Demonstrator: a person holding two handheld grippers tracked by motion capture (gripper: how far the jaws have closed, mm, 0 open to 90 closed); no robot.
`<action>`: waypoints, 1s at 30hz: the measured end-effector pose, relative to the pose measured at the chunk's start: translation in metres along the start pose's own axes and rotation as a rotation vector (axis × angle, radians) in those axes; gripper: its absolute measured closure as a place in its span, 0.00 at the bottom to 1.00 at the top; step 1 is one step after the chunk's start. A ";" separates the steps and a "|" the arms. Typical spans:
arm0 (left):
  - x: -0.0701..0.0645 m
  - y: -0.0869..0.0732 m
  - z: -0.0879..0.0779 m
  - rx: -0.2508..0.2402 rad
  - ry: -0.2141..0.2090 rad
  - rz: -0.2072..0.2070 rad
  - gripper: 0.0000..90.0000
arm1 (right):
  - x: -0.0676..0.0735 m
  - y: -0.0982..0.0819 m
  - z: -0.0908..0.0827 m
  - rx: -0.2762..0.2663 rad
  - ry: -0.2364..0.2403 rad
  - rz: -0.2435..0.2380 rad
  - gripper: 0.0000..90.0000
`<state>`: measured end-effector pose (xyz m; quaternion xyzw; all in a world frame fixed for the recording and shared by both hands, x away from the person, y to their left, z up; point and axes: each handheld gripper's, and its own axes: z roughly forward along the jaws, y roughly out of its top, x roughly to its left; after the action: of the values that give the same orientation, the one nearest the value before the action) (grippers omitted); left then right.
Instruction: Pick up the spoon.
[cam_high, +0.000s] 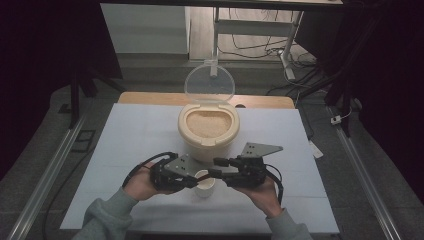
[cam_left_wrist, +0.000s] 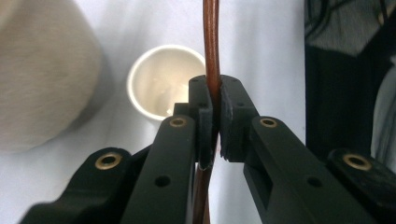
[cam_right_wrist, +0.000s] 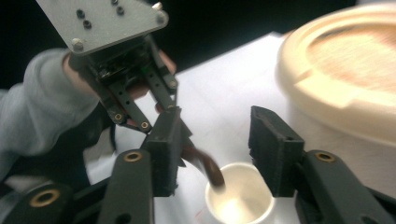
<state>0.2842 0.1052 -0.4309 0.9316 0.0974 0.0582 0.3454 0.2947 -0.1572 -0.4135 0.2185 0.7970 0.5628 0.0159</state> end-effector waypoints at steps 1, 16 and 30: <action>0.001 -0.001 -0.002 -0.015 0.002 -0.012 0.93 | -0.001 -0.001 -0.003 -0.019 -0.005 0.005 0.57; 0.000 0.002 -0.007 -0.138 0.017 -0.054 0.93 | 0.005 -0.019 0.013 -0.081 -0.062 -0.033 0.48; 0.001 0.001 -0.003 -0.133 -0.005 -0.060 0.93 | 0.008 -0.022 0.017 -0.167 0.000 0.012 0.84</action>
<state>0.2847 0.1061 -0.4278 0.9034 0.1203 0.0519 0.4083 0.2851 -0.1453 -0.4382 0.2213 0.7460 0.6274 0.0303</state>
